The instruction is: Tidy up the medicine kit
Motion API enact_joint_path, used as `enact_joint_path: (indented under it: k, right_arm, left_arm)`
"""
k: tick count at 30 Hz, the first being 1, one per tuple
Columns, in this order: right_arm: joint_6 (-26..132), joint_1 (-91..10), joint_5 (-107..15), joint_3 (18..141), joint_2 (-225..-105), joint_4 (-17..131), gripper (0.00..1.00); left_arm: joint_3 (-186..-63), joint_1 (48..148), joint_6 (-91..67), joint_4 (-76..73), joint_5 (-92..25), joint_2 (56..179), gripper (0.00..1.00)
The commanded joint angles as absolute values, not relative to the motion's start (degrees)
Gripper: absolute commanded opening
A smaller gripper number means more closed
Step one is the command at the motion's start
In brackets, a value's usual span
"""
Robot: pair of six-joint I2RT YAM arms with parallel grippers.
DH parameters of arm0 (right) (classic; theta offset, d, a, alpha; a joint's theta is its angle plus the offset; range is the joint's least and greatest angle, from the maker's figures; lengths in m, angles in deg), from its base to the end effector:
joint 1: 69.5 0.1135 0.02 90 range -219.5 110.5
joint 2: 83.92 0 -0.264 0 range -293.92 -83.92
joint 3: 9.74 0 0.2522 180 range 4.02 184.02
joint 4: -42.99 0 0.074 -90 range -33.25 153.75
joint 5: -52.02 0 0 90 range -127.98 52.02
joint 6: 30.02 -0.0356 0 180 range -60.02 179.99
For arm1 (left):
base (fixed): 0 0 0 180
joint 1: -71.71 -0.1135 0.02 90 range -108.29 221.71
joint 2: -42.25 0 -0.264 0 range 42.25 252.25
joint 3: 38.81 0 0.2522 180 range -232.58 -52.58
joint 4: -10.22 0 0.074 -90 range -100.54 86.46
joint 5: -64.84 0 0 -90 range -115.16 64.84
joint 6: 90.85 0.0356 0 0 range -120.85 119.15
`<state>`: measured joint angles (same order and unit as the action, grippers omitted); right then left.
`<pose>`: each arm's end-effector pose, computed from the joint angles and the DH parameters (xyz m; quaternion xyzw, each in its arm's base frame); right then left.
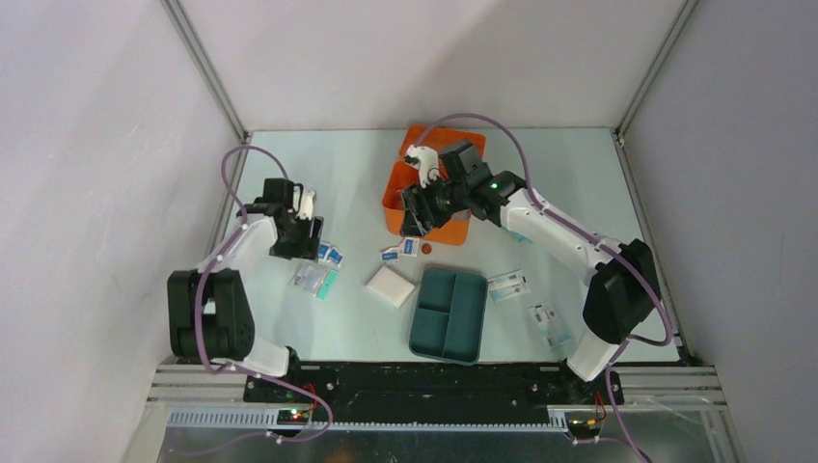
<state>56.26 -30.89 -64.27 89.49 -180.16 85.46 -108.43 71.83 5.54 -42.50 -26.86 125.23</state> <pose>0.2889 0.2509 0.3217 -0.3566 0.8111 0.3418 0.3133 0.2775 -0.0016 0.2171 0.0586 0.9764 -0.0032 0.2077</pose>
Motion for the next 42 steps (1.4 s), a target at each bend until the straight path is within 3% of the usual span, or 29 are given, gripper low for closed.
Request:
enact_joint_path:
  k: [1,11,21,23,24,27,37,42]
  right_arm:
    - [59.15,-30.35,-65.99,94.17,-182.85,87.44,0.66]
    - [63.71,-28.87,-65.67,92.53,-183.41,88.28,0.66]
    - [76.98,-14.40,-44.69,91.09,-194.04,92.42,0.67]
    - [75.33,-13.44,-43.44,93.20,-196.91,92.93,0.77]
    - [74.45,-13.05,-43.61,94.96,-198.69,93.74,0.92]
    - [73.67,-11.99,-43.83,98.11,-202.49,95.10,0.99]
    - [71.48,-9.18,-42.57,104.87,-210.38,99.74,0.98]
    - [71.01,-9.12,-41.91,104.43,-210.38,100.07,0.84]
  left_arm:
    - [-109.94,70.10,9.20,-45.81,-29.87,130.73,0.69]
    - [-110.93,70.09,7.50,-45.92,-31.83,136.14,0.72]
    - [-110.51,68.86,5.14,-45.96,-30.41,120.48,0.78]
    - [-109.86,68.35,4.61,-45.99,-31.24,115.81,0.79]
    - [-109.39,68.18,4.56,-45.97,-31.82,114.93,0.80]
    - [-108.42,67.10,4.22,-45.94,-32.81,111.46,0.80]
    - [-107.58,64.59,3.49,-45.99,-35.99,109.32,0.80]
    - [-107.89,64.52,3.16,-45.96,-36.73,109.38,0.80]
